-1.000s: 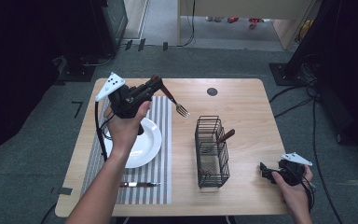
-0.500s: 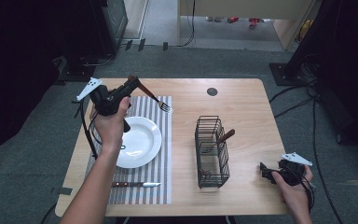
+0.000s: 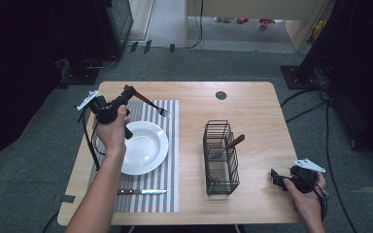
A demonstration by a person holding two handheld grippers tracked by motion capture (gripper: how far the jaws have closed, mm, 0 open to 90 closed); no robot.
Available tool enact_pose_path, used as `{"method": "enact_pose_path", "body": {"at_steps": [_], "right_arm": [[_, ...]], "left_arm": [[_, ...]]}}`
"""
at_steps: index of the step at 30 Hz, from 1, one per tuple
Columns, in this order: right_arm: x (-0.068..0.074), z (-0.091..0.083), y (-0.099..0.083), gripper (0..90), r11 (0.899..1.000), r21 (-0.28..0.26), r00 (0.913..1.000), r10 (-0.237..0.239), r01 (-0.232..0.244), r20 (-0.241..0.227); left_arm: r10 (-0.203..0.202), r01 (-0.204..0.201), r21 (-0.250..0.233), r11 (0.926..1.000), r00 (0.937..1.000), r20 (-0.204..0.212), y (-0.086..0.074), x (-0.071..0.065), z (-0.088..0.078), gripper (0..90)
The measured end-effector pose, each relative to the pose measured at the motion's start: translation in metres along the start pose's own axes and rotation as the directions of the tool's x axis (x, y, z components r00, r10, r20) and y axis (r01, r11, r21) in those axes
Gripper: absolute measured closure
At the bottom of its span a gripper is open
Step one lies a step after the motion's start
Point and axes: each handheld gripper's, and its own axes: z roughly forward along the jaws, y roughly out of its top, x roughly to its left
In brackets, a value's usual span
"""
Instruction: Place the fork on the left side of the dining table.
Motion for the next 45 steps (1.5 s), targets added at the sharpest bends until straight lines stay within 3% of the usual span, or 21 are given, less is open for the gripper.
{"method": "enact_pose_path", "body": {"at_steps": [7, 9, 12, 17, 18, 20, 27, 28, 29, 30, 32, 34, 35, 36, 37, 38, 39, 40, 43, 44, 45], "right_arm": [[0.0, 0.0, 0.0, 0.0, 1.0, 0.0, 1.0, 0.001, -0.001, 0.0], [0.0, 0.0, 0.0, 0.0, 1.0, 0.0, 1.0, 0.0, 0.0, 0.0], [0.0, 0.0, 0.0, 0.0, 1.0, 0.0, 1.0, 0.001, -0.001, 0.0], [0.0, 0.0, 0.0, 0.0, 1.0, 0.0, 1.0, 0.0, 0.0, 0.0], [0.0, 0.0, 0.0, 0.0, 1.0, 0.0, 1.0, 0.0, 0.0, 0.0], [0.0, 0.0, 0.0, 0.0, 1.0, 0.0, 1.0, 0.0, 0.0, 0.0], [0.0, 0.0, 0.0, 0.0, 1.0, 0.0, 1.0, 0.0, 0.0, 0.0], [0.0, 0.0, 0.0, 0.0, 1.0, 0.0, 1.0, 0.0, 0.0, 0.0], [0.0, 0.0, 0.0, 0.0, 1.0, 0.0, 1.0, 0.0, 0.0, 0.0], [0.0, 0.0, 0.0, 0.0, 1.0, 0.0, 1.0, 0.0, 0.0, 0.0], [0.0, 0.0, 0.0, 0.0, 1.0, 0.0, 1.0, 0.0, 0.0, 0.0], [0.0, 0.0, 0.0, 0.0, 1.0, 0.0, 1.0, 0.0, 0.0, 0.0], [0.0, 0.0, 0.0, 0.0, 1.0, 0.0, 1.0, 0.0, 0.0, 0.0], [0.0, 0.0, 0.0, 0.0, 1.0, 0.0, 1.0, 0.0, 0.0, 0.0], [0.0, 0.0, 0.0, 0.0, 1.0, 0.0, 1.0, 0.0, 0.0, 0.0], [0.0, 0.0, 0.0, 0.0, 1.0, 0.0, 1.0, 0.0, 0.0, 0.0], [0.0, 0.0, 0.0, 0.0, 1.0, 0.0, 1.0, 0.0, 0.0, 0.0], [0.0, 0.0, 0.0, 0.0, 1.0, 0.0, 1.0, 0.0, 0.0, 0.0], [0.0, 0.0, 0.0, 0.0, 1.0, 0.0, 1.0, 0.0, 0.0, 0.0], [0.0, 0.0, 0.0, 0.0, 1.0, 0.0, 1.0, 0.0, 0.0, 0.0], [0.0, 0.0, 0.0, 0.0, 1.0, 0.0, 1.0, 0.0, 0.0, 0.0]], "left_arm": [[-0.083, 0.081, -0.027, 0.9963, 0.9952, -0.052, -0.011, 0.02, 0.004, 82.6], [-0.125, 0.119, -0.066, 0.9907, 0.9883, -0.088, -0.017, 0.029, 0.005, 82.6], [-0.178, 0.168, -0.105, 0.9802, 0.9799, -0.09, -0.022, 0.04, 0.008, 82.6], [-0.215, 0.205, -0.09, 0.9746, 0.9693, -0.12, -0.029, 0.053, 0.012, 82.5], [-0.245, 0.233, -0.097, 0.9676, 0.9604, -0.133, -0.032, 0.06, 0.013, 82.5], [-0.264, 0.25, -0.108, 0.9622, 0.9524, -0.152, -0.035, 0.067, 0.015, 82.5], [-0.309, 0.293, -0.106, 0.9502, 0.9321, -0.19, -0.05, 0.092, 0.022, 82.5], [-0.335, 0.318, -0.121, 0.9404, 0.9249, -0.179, -0.052, 0.095, 0.022, 82.6], [-0.335, 0.318, -0.121, 0.9404, 0.9249, -0.179, -0.052, 0.095, 0.022, 82.6], [-0.393, 0.369, -0.153, 0.9166, 0.9037, -0.171, -0.057, 0.1, 0.023, 82.6], [-0.4, 0.373, -0.165, 0.913, 0.8982, -0.182, -0.061, 0.102, 0.024, 82.6], [-0.399, 0.372, -0.166, 0.9134, 0.897, -0.189, -0.062, 0.102, 0.025, 82.6], [-0.407, 0.378, -0.173, 0.9097, 0.8933, -0.191, -0.064, 0.103, 0.025, 82.6], [-0.424, 0.388, -0.2, 0.8998, 0.8855, -0.191, -0.065, 0.102, 0.025, 82.5], [-0.424, 0.388, -0.2, 0.8998, 0.8855, -0.191, -0.065, 0.102, 0.025, 82.6], [-0.397, 0.359, -0.191, 0.9134, 0.8912, -0.22, -0.065, 0.101, 0.025, 82.6], [-0.397, 0.359, -0.191, 0.9134, 0.8912, -0.22, -0.065, 0.101, 0.025, 82.5], [-0.378, 0.341, -0.186, 0.9215, 0.896, -0.232, -0.066, 0.1, 0.026, 82.5], [-0.376, 0.339, -0.179, 0.9235, 0.8931, -0.247, -0.066, 0.101, 0.025, 82.0], [-0.346, 0.311, -0.161, 0.9365, 0.8921, -0.29, -0.066, 0.102, 0.025, 80.4], [-0.352, 0.319, -0.156, 0.9349, 0.8885, -0.294, -0.066, 0.104, 0.024, 79.7]]}}
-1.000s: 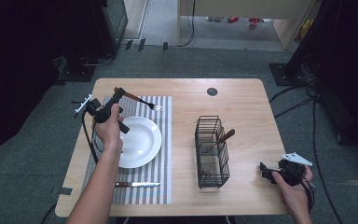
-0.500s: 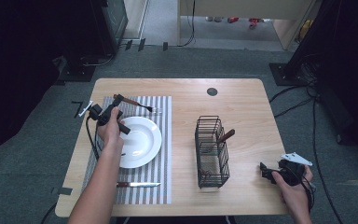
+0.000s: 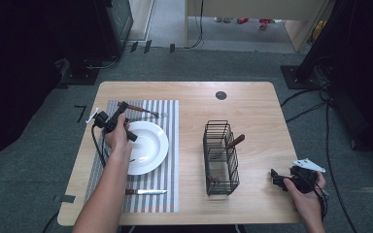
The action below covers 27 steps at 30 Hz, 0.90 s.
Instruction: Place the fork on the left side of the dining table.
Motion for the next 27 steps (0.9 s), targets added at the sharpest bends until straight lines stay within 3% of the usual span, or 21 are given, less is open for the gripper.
{"method": "enact_pose_path", "body": {"at_steps": [2, 6, 7, 12, 14, 18, 22, 23, 24, 25, 27], "right_arm": [[0.0, 0.0, 0.0, 0.0, 1.0, 0.0, 1.0, 0.0, 0.0, 0.0], [0.0, 0.0, 0.0, 0.0, 1.0, 0.0, 1.0, 0.0, 0.0, 0.0], [0.0, 0.0, 0.0, 0.0, 1.0, 0.0, 1.0, 0.0, 0.0, 0.0], [0.0, 0.0, 0.0, 0.0, 1.0, 0.0, 1.0, 0.0, 0.0, 0.0], [0.0, 0.0, 0.0, 0.0, 1.0, 0.0, 1.0, 0.0, 0.0, 0.0], [0.0, 0.0, 0.0, 0.0, 1.0, 0.0, 1.0, 0.0, 0.0, 0.0], [0.0, 0.0, 0.0, 0.0, 1.0, 0.0, 1.0, 0.0, 0.0, 0.0], [0.0, 0.0, 0.0, 0.0, 1.0, 0.0, 1.0, 0.0, 0.0, 0.0], [0.0, 0.0, 0.0, 0.0, 1.0, 0.0, 1.0, 0.0, 0.0, 0.0], [0.0, 0.0, 0.0, 0.0, 1.0, 0.0, 1.0, 0.0, 0.0, 0.0], [0.0, 0.0, 0.0, 0.0, 1.0, 0.0, 1.0, 0.0, 0.0, 0.0]], "left_arm": [[-0.017, 0.017, 0.03, 0.9994, 0.9998, -0.006, 0.002, 0.002, 0.001, 78.1], [-0.01, 0.012, 0.071, 0.9974, 0.9993, -0.035, 0.005, 0.003, 0.004, 59.3], [-0.02, 0.027, 0.105, 0.9941, 0.998, -0.059, 0.006, 0.003, 0.007, 53.5], [-0.058, 0.073, 0.176, 0.9818, 0.9946, -0.086, 0.013, 0.001, 0.014, 36.3], [-0.06, 0.076, 0.188, 0.9792, 0.994, -0.092, 0.014, 0.0, 0.016, 31.1], [-0.044, 0.082, 0.238, 0.9679, 0.9862, -0.16, 0.018, -0.002, 0.025, 24.9], [-0.045, 0.087, 0.246, 0.9653, 0.9842, -0.171, 0.019, -0.002, 0.028, 20.7], [-0.021, 0.079, 0.269, 0.96, 0.977, -0.212, 0.021, -0.002, 0.032, 19.3], [-0.021, 0.079, 0.269, 0.96, 0.977, -0.212, 0.021, -0.002, 0.032, 18.5], [-0.011, 0.081, 0.286, 0.9549, 0.9707, -0.24, 0.022, -0.003, 0.034, 18.6], [0.058, 0.041, 0.344, 0.9382, 0.9605, -0.272, 0.027, -0.006, 0.04, 18.1]]}}
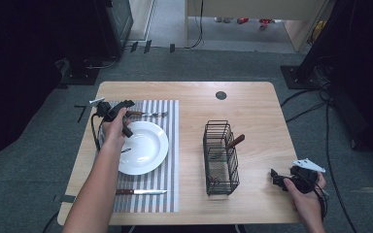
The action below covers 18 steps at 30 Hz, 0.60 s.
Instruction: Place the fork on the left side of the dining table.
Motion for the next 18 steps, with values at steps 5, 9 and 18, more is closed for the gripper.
{"method": "enact_pose_path", "body": {"at_steps": [5, 9, 18], "right_arm": [[0.0, 0.0, 0.0, 0.0, 1.0, 0.0, 1.0, 0.0, 0.0, 0.0], [0.0, 0.0, 0.0, 0.0, 1.0, 0.0, 1.0, 0.0, 0.0, 0.0], [0.0, 0.0, 0.0, 0.0, 1.0, 0.0, 1.0, 0.0, 0.0, 0.0]], "left_arm": [[0.067, -0.065, 0.035, 0.9973, 0.9949, -0.074, 0.003, -0.003, 0.004, 16.1], [0.155, -0.151, 0.039, 0.9878, 0.9803, -0.123, 0.002, -0.006, 0.005, 15.6], [0.276, -0.274, 0.029, 0.9613, 0.9522, -0.132, 0.007, -0.008, -0.008, 14.2]]}}
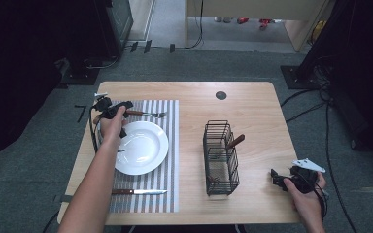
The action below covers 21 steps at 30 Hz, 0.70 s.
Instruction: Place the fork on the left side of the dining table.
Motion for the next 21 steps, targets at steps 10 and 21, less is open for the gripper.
{"method": "enact_pose_path", "body": {"at_steps": [10, 21], "right_arm": [[0.0, 0.0, 0.0, 0.0, 1.0, 0.0, 1.0, 0.001, -0.001, 0.001], [0.0, 0.0, 0.0, 0.0, 1.0, 0.0, 1.0, 0.001, -0.001, 0.001]], "left_arm": [[0.035, -0.04, 0.037, 0.9985, 0.9921, 0.121, 0.0, 0.006, -0.024, 14.4], [0.08, -0.074, -0.047, 0.9962, 0.9851, 0.152, -0.004, 0.01, -0.049, 14.4]]}}
